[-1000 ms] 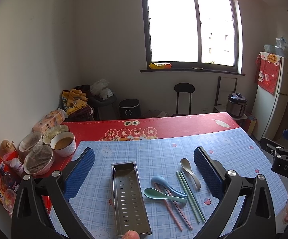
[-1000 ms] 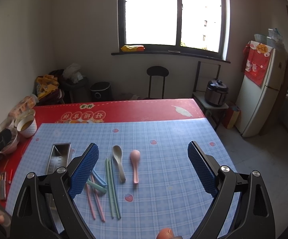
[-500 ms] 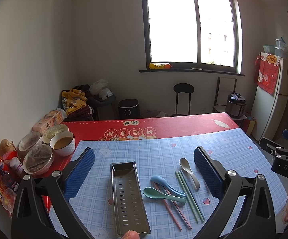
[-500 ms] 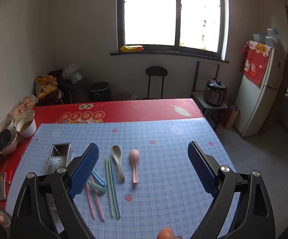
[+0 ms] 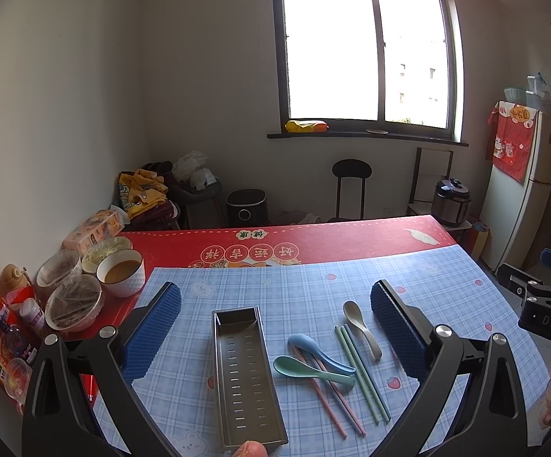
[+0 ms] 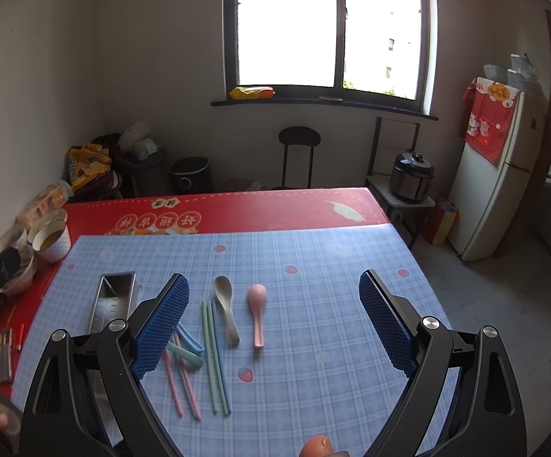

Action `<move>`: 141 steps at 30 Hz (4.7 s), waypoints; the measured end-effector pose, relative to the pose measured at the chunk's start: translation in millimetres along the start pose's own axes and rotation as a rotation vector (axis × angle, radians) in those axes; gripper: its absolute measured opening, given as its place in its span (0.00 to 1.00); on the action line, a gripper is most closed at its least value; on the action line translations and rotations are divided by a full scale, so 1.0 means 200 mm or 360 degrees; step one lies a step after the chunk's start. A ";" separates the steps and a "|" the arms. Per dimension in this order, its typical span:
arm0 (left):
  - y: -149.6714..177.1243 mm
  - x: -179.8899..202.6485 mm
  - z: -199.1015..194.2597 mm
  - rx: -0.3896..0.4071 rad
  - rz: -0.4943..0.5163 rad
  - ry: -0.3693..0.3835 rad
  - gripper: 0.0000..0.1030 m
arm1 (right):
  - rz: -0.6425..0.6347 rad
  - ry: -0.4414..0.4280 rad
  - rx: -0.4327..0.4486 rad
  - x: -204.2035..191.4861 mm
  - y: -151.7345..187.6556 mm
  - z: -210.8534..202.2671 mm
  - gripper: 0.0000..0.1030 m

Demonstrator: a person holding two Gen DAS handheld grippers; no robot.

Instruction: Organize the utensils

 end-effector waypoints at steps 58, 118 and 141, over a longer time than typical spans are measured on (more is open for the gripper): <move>0.48 -0.33 0.49 -0.0638 -0.0328 -0.0036 0.41 | -0.0363 -0.0826 -0.0280 -0.47 0.49 0.71 0.50; 0.80 -0.25 0.73 -0.0962 -0.0340 0.0115 0.20 | -0.0098 -0.0921 -0.0507 -0.67 0.65 0.98 0.13; 1.22 -0.01 1.22 -0.1283 -0.0265 -0.0109 0.09 | 0.0132 -0.0842 -0.0410 -0.27 0.67 0.96 0.13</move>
Point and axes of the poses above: each gripper's, at about its wrist camera, not at the fingertips, and z roughly the way its jaws point, x to its right, y to its underside, the point moved 9 cm from there along z, roughly the way its jaws point, and after that the axes turned 13 degrees about -z, right-handed, at the moved point
